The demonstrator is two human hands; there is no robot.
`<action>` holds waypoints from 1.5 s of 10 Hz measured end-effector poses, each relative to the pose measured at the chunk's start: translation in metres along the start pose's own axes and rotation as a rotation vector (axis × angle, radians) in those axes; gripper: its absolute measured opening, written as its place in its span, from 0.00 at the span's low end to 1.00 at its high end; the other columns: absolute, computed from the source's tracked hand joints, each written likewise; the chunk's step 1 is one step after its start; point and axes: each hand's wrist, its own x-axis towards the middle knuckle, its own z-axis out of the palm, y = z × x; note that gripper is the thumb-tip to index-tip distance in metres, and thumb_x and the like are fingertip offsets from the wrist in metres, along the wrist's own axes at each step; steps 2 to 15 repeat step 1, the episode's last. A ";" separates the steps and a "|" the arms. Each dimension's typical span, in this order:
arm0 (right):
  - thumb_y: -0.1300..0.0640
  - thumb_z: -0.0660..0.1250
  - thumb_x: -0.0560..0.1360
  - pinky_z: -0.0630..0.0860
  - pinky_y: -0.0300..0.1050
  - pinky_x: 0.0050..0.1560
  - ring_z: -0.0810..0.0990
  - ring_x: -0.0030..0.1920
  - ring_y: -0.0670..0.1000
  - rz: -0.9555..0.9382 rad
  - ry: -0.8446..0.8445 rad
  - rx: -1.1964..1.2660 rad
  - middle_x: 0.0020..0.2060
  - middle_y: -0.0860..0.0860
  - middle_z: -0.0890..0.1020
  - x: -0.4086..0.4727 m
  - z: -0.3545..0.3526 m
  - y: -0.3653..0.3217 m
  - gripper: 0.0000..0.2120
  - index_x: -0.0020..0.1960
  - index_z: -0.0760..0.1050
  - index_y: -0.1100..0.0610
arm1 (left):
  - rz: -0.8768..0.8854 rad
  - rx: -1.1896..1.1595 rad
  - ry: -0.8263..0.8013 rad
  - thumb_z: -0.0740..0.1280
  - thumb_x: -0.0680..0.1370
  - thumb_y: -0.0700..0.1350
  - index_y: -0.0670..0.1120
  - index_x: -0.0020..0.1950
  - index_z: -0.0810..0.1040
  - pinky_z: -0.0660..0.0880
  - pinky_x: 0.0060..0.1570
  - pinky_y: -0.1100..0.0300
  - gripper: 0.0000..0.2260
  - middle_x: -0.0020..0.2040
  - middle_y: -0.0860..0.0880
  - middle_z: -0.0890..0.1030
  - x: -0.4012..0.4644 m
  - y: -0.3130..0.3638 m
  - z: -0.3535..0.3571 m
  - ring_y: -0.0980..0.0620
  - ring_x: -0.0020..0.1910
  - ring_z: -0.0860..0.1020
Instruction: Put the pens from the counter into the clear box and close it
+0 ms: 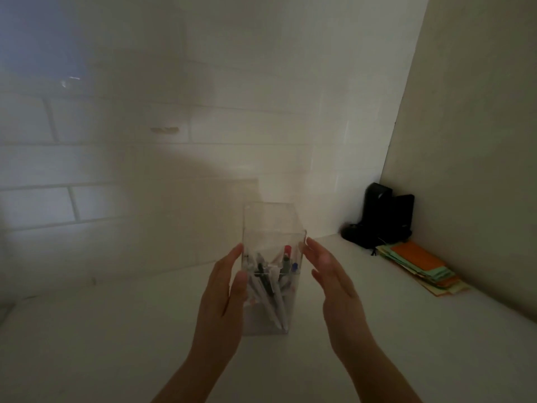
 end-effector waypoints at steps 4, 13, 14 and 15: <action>0.50 0.51 0.79 0.68 0.18 0.45 0.72 0.54 0.27 -0.036 -0.036 -0.077 0.53 0.31 0.74 -0.002 0.000 0.001 0.12 0.57 0.67 0.37 | -0.064 -0.019 -0.049 0.55 0.76 0.54 0.59 0.63 0.65 0.63 0.54 0.83 0.15 0.63 0.59 0.70 0.003 -0.001 -0.002 0.79 0.56 0.66; 0.50 0.51 0.79 0.68 0.18 0.45 0.72 0.54 0.27 -0.036 -0.036 -0.077 0.53 0.31 0.74 -0.002 0.000 0.001 0.12 0.57 0.67 0.37 | -0.064 -0.019 -0.049 0.55 0.76 0.54 0.59 0.63 0.65 0.63 0.54 0.83 0.15 0.63 0.59 0.70 0.003 -0.001 -0.002 0.79 0.56 0.66; 0.50 0.51 0.79 0.68 0.18 0.45 0.72 0.54 0.27 -0.036 -0.036 -0.077 0.53 0.31 0.74 -0.002 0.000 0.001 0.12 0.57 0.67 0.37 | -0.064 -0.019 -0.049 0.55 0.76 0.54 0.59 0.63 0.65 0.63 0.54 0.83 0.15 0.63 0.59 0.70 0.003 -0.001 -0.002 0.79 0.56 0.66; 0.50 0.51 0.79 0.68 0.18 0.45 0.72 0.54 0.27 -0.036 -0.036 -0.077 0.53 0.31 0.74 -0.002 0.000 0.001 0.12 0.57 0.67 0.37 | -0.064 -0.019 -0.049 0.55 0.76 0.54 0.59 0.63 0.65 0.63 0.54 0.83 0.15 0.63 0.59 0.70 0.003 -0.001 -0.002 0.79 0.56 0.66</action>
